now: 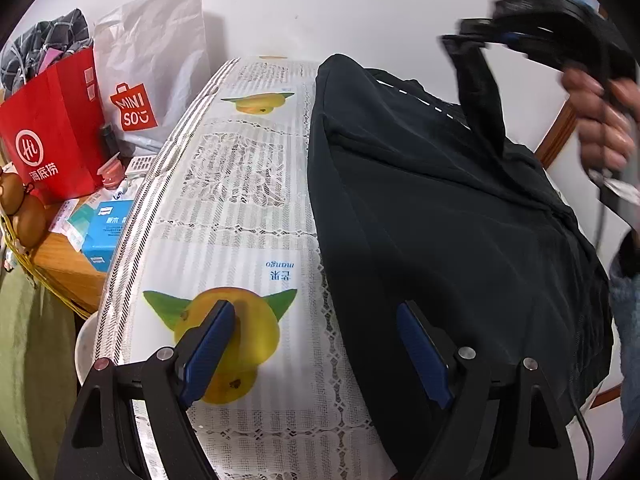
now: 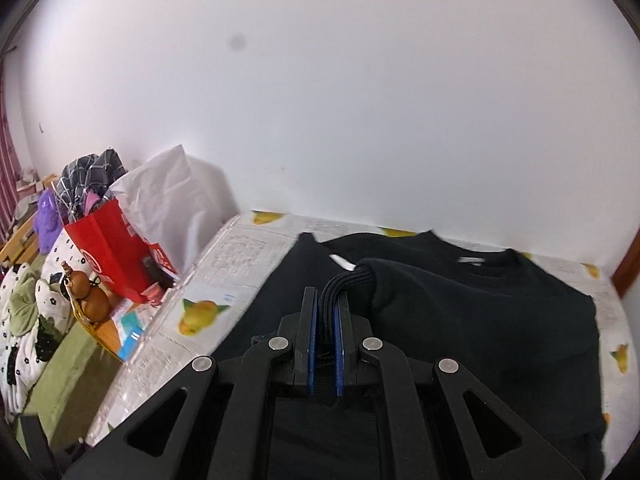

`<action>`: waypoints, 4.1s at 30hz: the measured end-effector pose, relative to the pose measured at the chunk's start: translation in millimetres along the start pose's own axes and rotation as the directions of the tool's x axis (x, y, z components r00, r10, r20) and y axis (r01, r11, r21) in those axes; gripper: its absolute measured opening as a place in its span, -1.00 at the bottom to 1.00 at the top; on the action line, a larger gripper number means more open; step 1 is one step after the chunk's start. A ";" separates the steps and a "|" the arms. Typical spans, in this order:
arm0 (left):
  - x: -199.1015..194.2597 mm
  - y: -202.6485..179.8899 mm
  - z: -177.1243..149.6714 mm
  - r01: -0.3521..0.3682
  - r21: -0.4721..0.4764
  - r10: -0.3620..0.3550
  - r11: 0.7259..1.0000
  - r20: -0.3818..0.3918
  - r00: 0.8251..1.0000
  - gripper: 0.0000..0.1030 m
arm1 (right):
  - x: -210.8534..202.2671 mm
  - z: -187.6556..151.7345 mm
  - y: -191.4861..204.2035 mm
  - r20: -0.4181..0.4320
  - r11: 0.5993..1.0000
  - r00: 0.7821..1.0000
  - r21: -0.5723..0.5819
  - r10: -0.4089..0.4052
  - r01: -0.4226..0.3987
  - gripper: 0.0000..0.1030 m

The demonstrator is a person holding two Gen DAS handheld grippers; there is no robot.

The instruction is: Fold small clothes

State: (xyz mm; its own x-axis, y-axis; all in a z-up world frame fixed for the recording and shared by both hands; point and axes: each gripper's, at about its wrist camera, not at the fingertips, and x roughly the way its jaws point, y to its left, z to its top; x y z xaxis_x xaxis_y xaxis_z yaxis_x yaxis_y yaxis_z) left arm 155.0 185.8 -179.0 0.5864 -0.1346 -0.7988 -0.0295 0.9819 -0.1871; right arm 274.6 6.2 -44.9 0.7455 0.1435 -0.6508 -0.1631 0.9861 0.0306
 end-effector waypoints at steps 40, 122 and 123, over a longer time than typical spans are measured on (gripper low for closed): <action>3.7 -14.1 -3.3 0.011 -0.013 -0.012 1.000 -0.021 1.000 0.59 | 84.7 -90.1 15.1 -0.164 0.939 0.985 -0.327 0.051 -0.103 -0.57; -103.1 -84.7 -65.7 0.089 0.091 -0.103 0.992 0.171 0.980 -0.83 | -261.4 -306.6 -250.4 0.005 0.924 0.961 0.276 -0.278 0.266 -0.87; -103.3 -84.9 -60.4 0.084 0.089 -0.099 0.992 0.174 0.980 -0.83 | -261.3 -301.7 -251.8 0.010 0.922 0.960 0.283 -0.278 0.264 -0.87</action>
State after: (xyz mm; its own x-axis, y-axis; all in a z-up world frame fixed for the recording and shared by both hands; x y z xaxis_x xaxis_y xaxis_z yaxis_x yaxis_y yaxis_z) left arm 48.1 108.4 -115.1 0.7181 -0.2058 -0.6649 0.0921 0.9750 -0.2022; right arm -74.1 -304.8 -111.4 0.7682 -0.1356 -0.6257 0.2292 0.9708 0.0710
